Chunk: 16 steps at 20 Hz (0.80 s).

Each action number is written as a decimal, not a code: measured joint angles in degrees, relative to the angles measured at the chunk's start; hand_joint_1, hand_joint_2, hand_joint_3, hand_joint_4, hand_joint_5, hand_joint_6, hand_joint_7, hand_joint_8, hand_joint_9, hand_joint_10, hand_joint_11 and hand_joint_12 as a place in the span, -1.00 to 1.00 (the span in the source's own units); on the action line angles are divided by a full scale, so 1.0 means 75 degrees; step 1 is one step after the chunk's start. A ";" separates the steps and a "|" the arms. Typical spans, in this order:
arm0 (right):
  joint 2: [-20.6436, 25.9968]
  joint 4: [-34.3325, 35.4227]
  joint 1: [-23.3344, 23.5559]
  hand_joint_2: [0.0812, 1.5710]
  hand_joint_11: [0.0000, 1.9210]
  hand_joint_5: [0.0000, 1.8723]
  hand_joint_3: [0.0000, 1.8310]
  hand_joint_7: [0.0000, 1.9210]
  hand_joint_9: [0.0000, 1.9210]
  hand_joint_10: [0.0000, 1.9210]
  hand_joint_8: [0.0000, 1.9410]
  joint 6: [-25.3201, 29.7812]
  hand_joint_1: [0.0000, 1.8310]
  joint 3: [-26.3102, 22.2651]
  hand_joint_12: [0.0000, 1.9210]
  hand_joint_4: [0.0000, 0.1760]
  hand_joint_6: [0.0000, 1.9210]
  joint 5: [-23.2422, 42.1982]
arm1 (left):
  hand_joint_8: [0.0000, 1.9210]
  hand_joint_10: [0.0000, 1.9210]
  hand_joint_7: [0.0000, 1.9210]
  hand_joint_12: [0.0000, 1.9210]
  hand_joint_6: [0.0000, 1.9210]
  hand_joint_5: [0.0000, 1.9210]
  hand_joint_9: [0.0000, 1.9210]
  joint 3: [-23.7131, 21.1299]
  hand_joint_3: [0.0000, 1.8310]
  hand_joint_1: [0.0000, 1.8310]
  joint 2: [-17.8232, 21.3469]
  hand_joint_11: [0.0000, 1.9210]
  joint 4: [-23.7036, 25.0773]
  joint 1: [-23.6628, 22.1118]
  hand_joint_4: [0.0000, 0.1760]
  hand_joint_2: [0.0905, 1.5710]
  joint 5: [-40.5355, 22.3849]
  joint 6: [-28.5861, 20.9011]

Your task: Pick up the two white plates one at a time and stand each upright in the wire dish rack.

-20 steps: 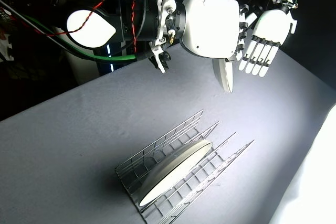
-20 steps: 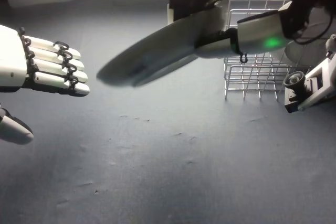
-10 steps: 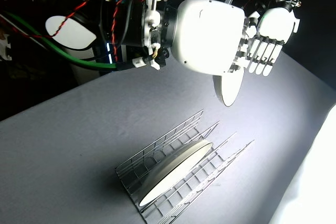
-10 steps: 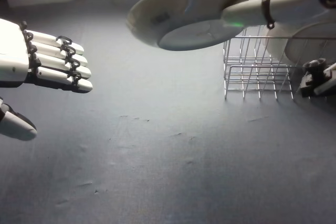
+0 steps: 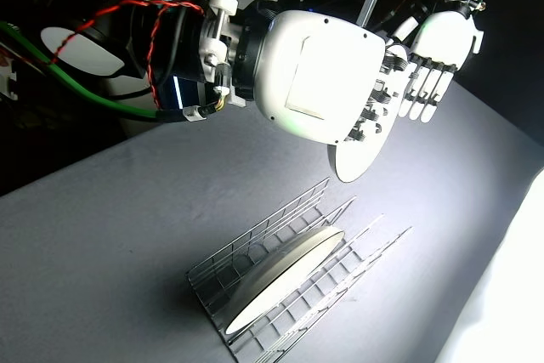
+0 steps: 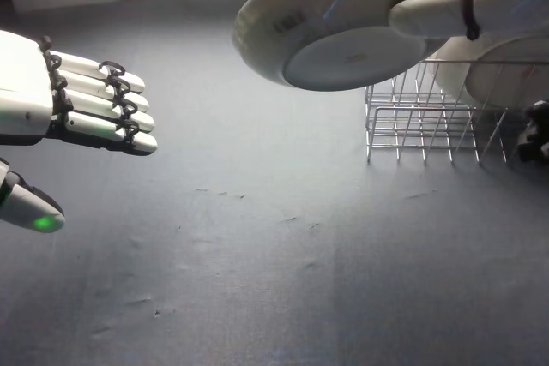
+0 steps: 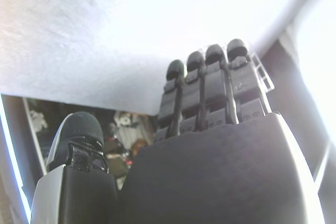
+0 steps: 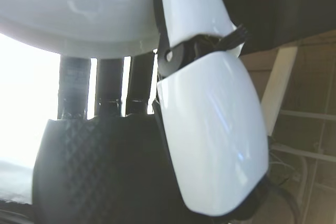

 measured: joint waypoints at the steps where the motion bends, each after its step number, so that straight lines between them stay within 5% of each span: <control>1: 0.0070 0.0006 -0.0003 0.31 0.00 0.06 -1.00 0.14 0.16 -0.06 -0.26 0.0000 0.52 0.0000 -0.08 -1.00 -0.05 -0.0017 | -1.00 -1.00 -0.89 -0.98 -1.00 -0.88 -0.93 0.0000 -1.00 -1.00 0.0000 -0.98 -0.0003 0.0000 -1.00 0.51 0.0000 0.0000; 16: 0.0522 0.0289 -0.0938 0.30 0.01 0.07 -1.00 0.16 0.15 -0.05 -0.30 0.0111 0.52 0.0140 -0.10 -1.00 -0.06 0.0181 | -1.00 -1.00 -0.91 -0.98 -1.00 -0.88 -0.95 -0.0003 -1.00 -1.00 0.0000 -0.98 0.0009 -0.0017 -1.00 0.52 0.0000 -0.0003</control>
